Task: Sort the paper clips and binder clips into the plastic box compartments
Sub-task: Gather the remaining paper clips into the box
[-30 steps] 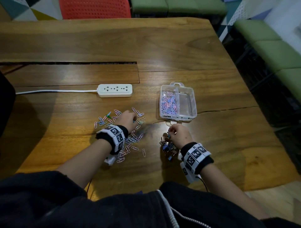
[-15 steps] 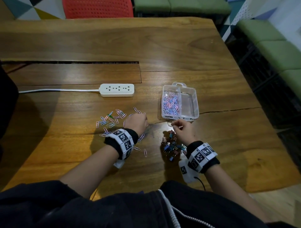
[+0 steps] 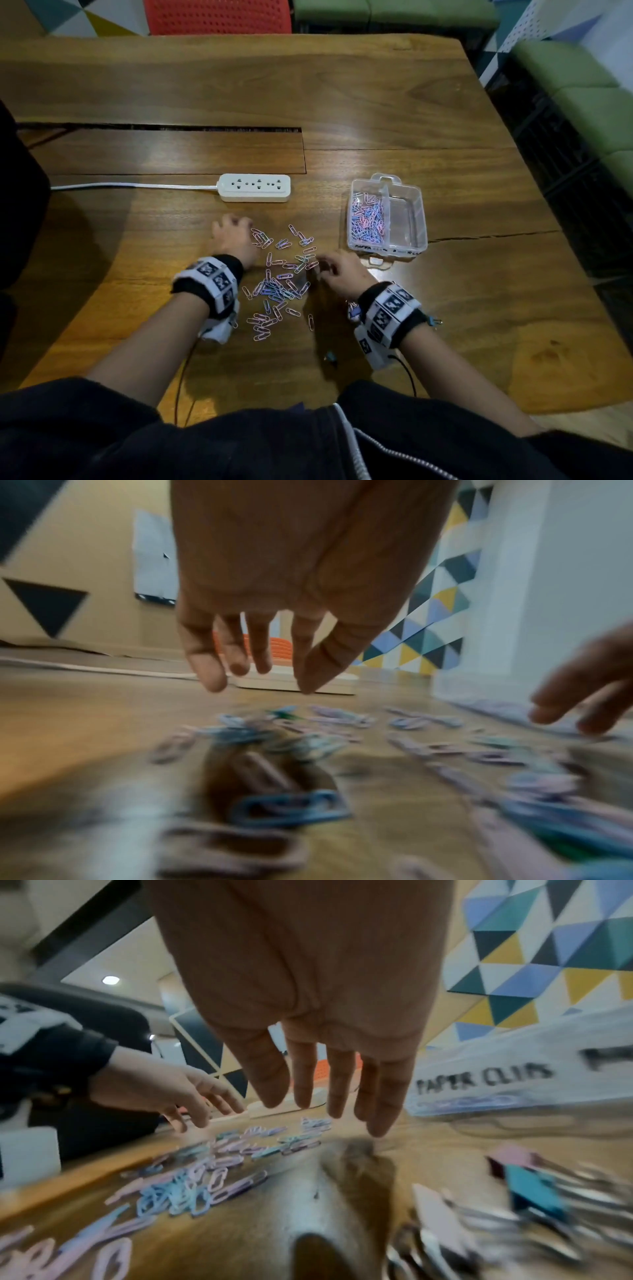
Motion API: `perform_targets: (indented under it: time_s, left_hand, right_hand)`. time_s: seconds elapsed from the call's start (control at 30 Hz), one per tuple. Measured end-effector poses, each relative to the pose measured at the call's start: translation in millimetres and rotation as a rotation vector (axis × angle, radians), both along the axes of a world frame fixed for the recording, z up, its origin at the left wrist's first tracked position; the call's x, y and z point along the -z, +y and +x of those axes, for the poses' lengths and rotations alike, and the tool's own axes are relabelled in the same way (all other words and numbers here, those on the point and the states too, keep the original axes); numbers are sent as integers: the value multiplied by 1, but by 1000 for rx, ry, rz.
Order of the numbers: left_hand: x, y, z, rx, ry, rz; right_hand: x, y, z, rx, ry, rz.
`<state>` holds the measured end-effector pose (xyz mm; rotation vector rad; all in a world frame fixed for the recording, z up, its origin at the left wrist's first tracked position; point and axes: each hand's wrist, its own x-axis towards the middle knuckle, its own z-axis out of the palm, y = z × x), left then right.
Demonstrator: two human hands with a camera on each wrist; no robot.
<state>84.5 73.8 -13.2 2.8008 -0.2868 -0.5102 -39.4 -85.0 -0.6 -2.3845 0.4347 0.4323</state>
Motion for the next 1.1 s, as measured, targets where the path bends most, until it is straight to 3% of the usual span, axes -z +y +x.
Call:
perform_targets:
  time_s: [0.1, 0.23, 0.37, 0.47, 0.53, 0.6, 0.67, 0.73, 0.83, 1.0, 1.1]
  left_hand:
    - [2, 18, 18, -58, 92, 88]
    - [4, 15, 12, 84, 164, 77]
    - [14, 7, -15, 216, 156, -45]
    - [14, 14, -29, 285, 182, -108]
    - [10, 24, -35, 243, 200, -184]
    - [4, 35, -41, 179, 195, -200]
    - [-2, 46, -46, 168, 194, -67]
    - [-6, 56, -51, 175, 263, 93]
    - [-4, 66, -63, 159, 418, 154]
    - [8, 61, -74, 202, 431, -22]
    - [9, 52, -77, 205, 395, -194]
  right_hand:
    - [11, 8, 31, -85, 77, -157]
    - [19, 12, 62, -169, 142, -213]
    - [20, 26, 50, -382, 14, -130]
    - [23, 26, 20, -254, -147, 140]
    - [24, 21, -2, -125, -202, 195]
    - [25, 17, -27, -168, -183, 44]
    - [22, 21, -52, -316, -43, -128]
    - [23, 27, -71, -431, 15, -209]
    - [29, 26, -83, -473, 25, -270]
    - [17, 4, -94, -310, -54, -280]
    - [20, 7, -109, -466, -47, -291]
